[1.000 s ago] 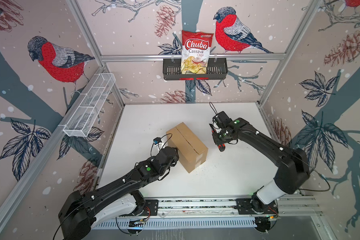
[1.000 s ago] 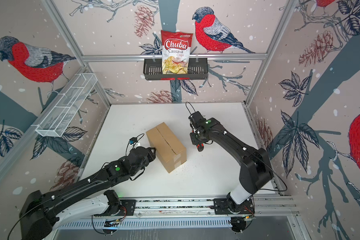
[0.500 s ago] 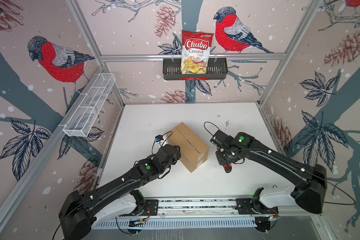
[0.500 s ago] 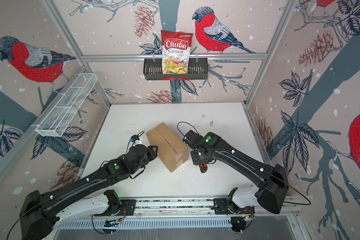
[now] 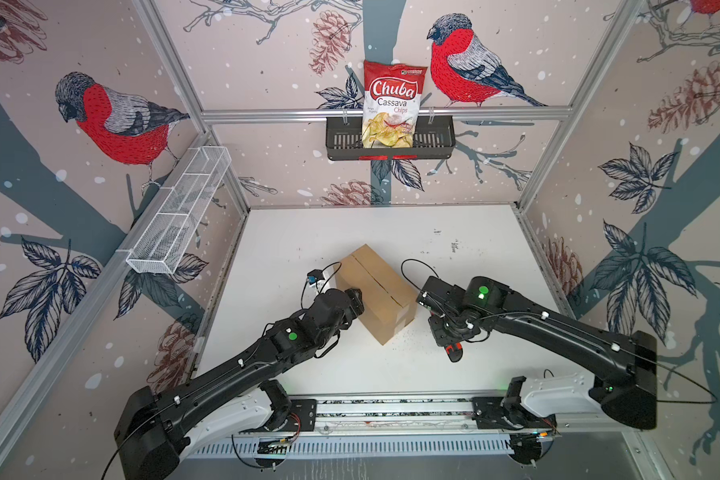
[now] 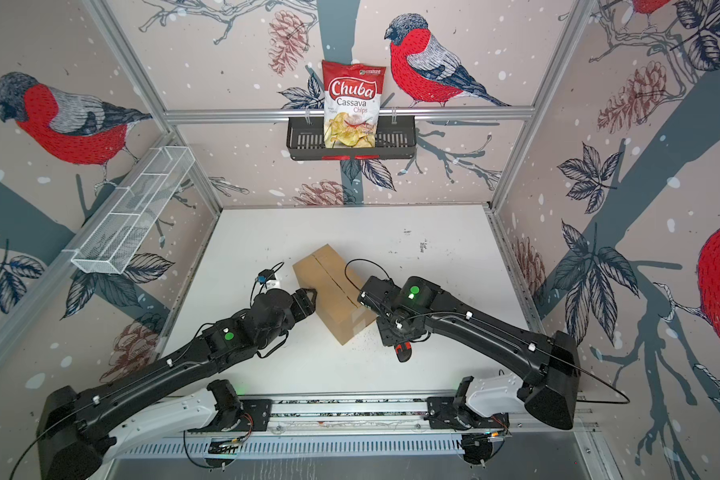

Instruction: Unpack the express box

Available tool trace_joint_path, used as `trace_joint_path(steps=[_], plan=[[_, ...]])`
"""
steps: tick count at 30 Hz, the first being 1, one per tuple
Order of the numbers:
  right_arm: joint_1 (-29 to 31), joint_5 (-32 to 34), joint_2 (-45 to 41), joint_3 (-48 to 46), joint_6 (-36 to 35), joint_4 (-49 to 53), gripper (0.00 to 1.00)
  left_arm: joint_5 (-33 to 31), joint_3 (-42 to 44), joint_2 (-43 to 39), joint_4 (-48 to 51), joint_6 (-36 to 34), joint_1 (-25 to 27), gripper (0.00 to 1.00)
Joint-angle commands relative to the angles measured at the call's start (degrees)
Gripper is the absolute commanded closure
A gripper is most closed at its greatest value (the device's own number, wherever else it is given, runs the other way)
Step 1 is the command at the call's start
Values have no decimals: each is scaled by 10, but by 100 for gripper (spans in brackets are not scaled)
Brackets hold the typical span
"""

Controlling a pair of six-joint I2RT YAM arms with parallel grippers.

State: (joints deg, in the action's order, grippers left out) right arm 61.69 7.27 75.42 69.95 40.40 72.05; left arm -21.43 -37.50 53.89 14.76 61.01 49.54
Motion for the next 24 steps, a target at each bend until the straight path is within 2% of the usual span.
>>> trace_joint_path(steps=[1, 6, 12, 24], plan=[[12, -7, 0, 3, 14, -1, 96, -6, -6, 0, -12, -7, -1, 19], [23, -6, 1, 3, 23, -1, 96, -1, -6, 4, -28, -11, -1, 10], [29, -8, 4, 5, 26, -6, 96, 12, -2, 15, -51, -12, -1, 6], [37, -11, -1, 6, 30, -15, 96, 31, 0, 36, -82, -12, 0, 6]])
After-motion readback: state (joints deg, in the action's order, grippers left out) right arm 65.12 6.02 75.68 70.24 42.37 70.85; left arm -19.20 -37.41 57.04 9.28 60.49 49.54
